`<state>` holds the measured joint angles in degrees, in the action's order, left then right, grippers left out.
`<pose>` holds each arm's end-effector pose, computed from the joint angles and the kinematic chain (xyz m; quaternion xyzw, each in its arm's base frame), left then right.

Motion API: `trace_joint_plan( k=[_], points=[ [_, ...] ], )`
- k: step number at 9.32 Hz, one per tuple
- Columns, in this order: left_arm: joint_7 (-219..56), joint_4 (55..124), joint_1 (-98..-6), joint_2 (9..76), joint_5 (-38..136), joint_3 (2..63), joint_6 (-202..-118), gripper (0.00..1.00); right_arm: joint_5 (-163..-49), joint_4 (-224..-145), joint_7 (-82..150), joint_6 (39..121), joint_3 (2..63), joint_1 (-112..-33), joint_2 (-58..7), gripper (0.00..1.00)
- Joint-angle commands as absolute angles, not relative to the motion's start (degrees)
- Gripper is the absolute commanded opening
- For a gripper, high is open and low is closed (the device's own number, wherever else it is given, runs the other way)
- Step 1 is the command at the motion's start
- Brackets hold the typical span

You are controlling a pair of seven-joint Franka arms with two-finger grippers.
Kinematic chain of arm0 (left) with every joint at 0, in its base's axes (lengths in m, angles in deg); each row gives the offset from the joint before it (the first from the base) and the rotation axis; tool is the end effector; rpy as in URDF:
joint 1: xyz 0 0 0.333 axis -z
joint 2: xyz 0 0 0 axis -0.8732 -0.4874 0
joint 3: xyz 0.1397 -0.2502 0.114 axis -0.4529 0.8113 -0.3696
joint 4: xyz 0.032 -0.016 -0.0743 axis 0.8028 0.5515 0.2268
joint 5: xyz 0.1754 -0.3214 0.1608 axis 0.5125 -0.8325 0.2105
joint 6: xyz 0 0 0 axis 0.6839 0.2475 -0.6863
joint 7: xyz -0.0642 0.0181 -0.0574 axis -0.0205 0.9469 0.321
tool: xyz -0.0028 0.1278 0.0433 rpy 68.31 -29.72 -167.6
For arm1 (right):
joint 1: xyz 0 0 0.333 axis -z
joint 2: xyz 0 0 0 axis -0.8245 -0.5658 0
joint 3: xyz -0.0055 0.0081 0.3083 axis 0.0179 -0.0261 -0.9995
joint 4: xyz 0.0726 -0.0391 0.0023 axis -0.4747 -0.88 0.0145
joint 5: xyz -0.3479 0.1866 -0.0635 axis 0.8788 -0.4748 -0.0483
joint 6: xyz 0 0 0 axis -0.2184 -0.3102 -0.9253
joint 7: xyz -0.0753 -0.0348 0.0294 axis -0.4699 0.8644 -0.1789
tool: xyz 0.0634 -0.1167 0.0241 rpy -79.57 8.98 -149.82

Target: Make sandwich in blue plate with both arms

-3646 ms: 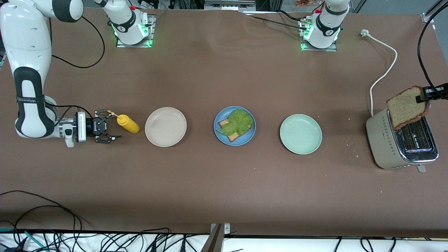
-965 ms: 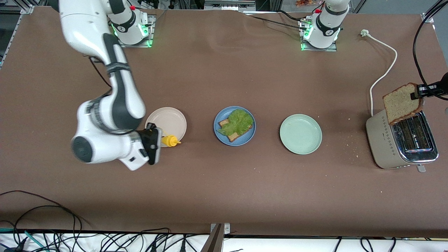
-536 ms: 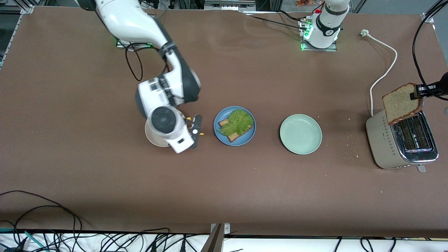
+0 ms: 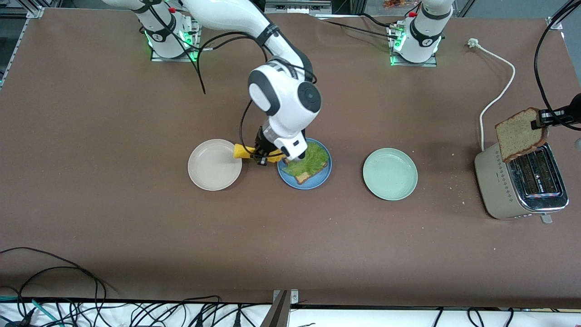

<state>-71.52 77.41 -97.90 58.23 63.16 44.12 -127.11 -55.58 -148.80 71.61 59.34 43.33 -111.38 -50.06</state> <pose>0.5758 0.1047 0.5150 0.9942 0.0289 -0.1030 0.0085 0.5436 0.4854 0.2811 0.6911 0.6770 -0.1314 0.2162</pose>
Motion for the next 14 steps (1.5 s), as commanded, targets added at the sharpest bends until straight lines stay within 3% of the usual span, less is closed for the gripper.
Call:
trace_joint_plan(
  k=[1, 4, 9, 14],
  points=[
    [-71.9, 78.7, -98.1, 59.9, 62.5, 44.1, -126.9, 0.00, -52.7, -149.0, 72.2, 58.7, 44.2, -112.0, -50.5, 0.00],
    [-71.9, 78.8, -98.1, 59.9, 62.4, 44.1, -126.9, 0.00, -58.0, -149.1, 77.1, 56.9, 44.4, -108.2, -46.9, 0.00],
    [-76.9, 78.9, -97.9, 59.9, 56.6, 44.1, -126.2, 0.00, -88.7, -149.1, 89.0, 56.3, 44.2, -89.2, -43.3, 0.00],
    [-87.9, 78.9, -97.5, 57.2, 45.9, 51.9, -126.1, 0.00, -108.0, -152.8, 111.4, 51.4, 44.2, -75.2, -43.4, 0.00]
  ],
)
